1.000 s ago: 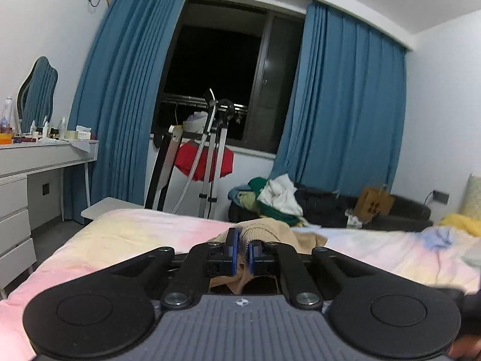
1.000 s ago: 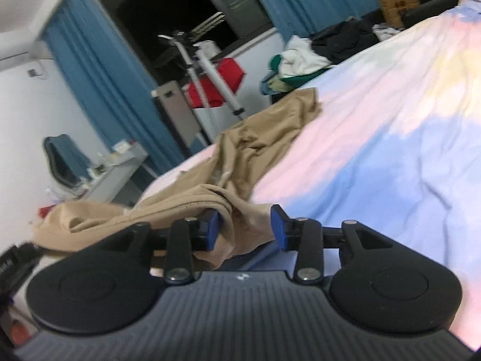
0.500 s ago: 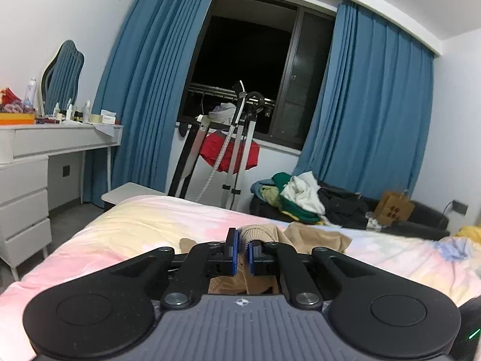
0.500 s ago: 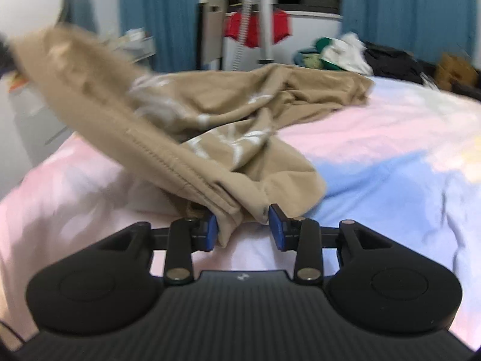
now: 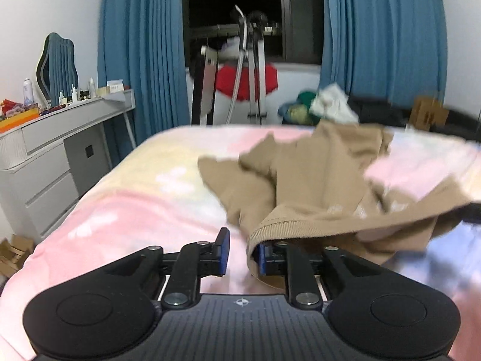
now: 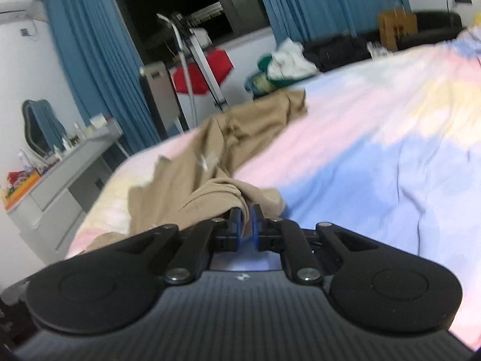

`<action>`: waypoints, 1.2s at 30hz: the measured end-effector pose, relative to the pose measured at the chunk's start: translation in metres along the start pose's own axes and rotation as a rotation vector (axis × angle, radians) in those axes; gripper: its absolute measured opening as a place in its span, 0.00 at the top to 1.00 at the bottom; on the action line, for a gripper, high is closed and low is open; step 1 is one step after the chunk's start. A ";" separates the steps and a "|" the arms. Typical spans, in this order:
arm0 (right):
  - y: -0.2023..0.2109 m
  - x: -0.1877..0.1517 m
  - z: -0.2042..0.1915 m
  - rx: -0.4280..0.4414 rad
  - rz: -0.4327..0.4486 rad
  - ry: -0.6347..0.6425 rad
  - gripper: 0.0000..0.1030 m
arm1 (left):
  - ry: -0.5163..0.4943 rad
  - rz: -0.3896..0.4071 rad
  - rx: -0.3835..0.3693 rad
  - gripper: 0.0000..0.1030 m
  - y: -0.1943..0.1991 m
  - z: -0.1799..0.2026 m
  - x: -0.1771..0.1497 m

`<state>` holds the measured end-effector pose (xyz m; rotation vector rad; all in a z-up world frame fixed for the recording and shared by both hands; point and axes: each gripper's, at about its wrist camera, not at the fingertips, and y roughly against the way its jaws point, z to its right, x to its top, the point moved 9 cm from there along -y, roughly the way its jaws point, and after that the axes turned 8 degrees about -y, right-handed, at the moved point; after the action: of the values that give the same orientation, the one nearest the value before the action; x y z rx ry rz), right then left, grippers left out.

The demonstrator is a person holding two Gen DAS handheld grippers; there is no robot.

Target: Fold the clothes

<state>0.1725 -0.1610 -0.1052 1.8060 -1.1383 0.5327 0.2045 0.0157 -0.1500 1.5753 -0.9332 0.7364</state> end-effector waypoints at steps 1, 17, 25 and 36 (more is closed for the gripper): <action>-0.004 -0.003 0.001 -0.006 -0.014 0.001 0.89 | -0.011 -0.021 0.002 0.77 -0.004 0.001 -0.005; -0.048 -0.041 0.001 -0.023 -0.115 0.043 0.67 | -0.058 -0.109 -0.041 0.84 -0.007 0.022 -0.036; 0.004 0.006 -0.013 0.046 0.169 0.019 0.92 | 0.016 -0.109 -0.066 0.88 -0.004 0.024 -0.033; -0.038 -0.017 0.021 -0.059 0.008 -0.026 0.91 | 0.146 -0.032 -0.006 0.93 -0.008 -0.002 -0.012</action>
<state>0.1950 -0.1647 -0.1459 1.7629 -1.1674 0.4771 0.2059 0.0202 -0.1639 1.5070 -0.8014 0.8139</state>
